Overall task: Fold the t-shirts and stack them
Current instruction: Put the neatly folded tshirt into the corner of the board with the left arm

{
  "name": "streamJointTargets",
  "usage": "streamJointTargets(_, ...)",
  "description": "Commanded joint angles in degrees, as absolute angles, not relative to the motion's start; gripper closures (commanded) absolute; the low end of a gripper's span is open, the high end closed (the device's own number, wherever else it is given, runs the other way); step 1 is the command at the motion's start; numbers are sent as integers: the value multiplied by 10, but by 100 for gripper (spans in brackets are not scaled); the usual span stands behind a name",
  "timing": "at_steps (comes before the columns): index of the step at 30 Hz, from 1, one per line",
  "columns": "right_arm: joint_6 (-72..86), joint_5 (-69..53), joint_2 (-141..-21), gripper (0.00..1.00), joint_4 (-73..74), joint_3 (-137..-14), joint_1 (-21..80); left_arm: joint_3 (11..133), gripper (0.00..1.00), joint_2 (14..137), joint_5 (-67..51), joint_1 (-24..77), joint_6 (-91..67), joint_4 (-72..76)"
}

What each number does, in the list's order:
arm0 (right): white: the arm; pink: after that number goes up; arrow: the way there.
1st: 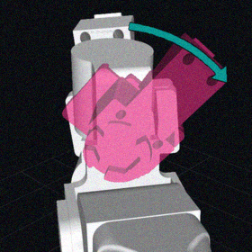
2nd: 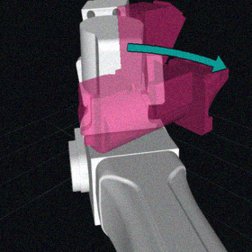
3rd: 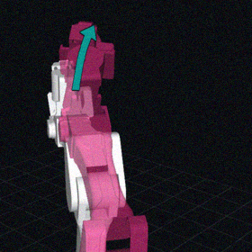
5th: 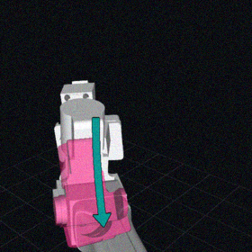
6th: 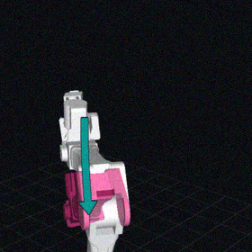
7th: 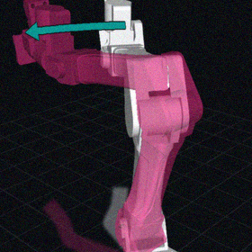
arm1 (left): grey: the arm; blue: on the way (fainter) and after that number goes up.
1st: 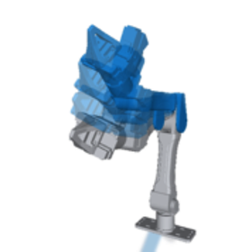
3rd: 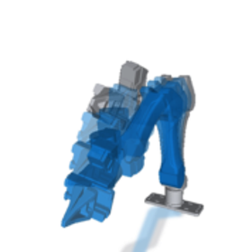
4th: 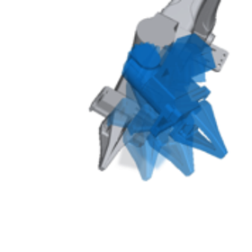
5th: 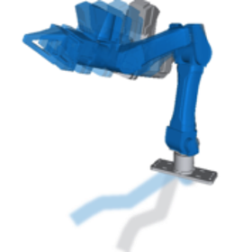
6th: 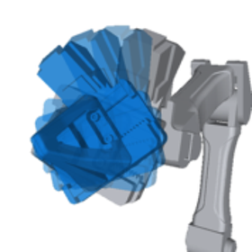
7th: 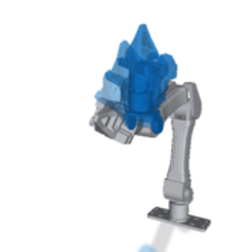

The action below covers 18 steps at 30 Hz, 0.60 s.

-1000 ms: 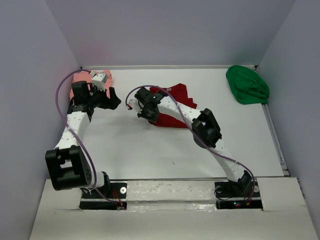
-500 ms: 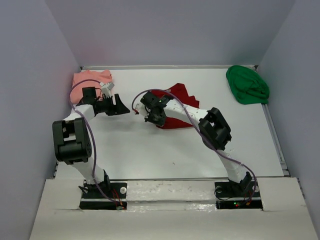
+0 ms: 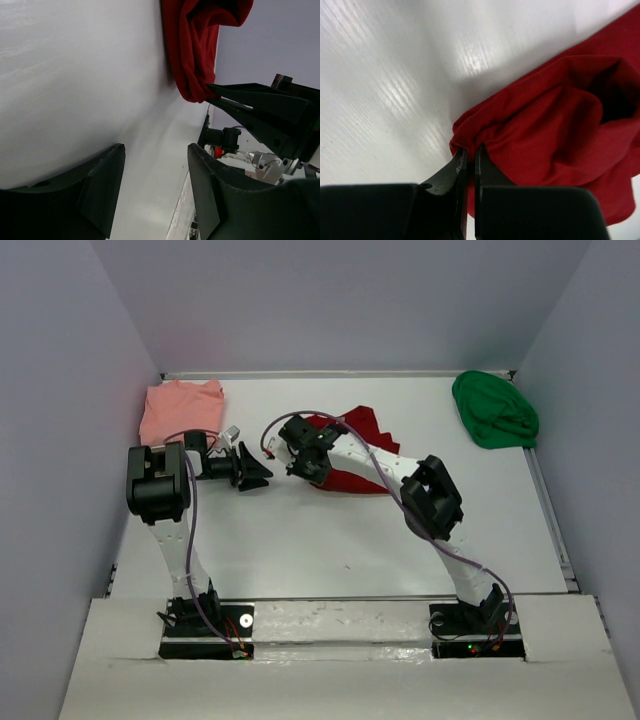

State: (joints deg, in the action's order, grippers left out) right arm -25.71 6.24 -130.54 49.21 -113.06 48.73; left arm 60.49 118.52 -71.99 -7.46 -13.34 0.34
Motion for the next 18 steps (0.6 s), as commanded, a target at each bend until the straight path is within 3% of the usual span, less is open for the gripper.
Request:
streamJointTargets(1,-251,63,-1313,100,494,-1191,484,612,34,1194,-739,-54,-212,63)
streamJointTargets(7,-245,41,-1325,100,515,-1237,484,607,33,1218,-732,-24,-313,168)
streamJointTargets(18,-249,40,-1296,100,505,-1165,484,618,33,1259,-669,40,-447,272)
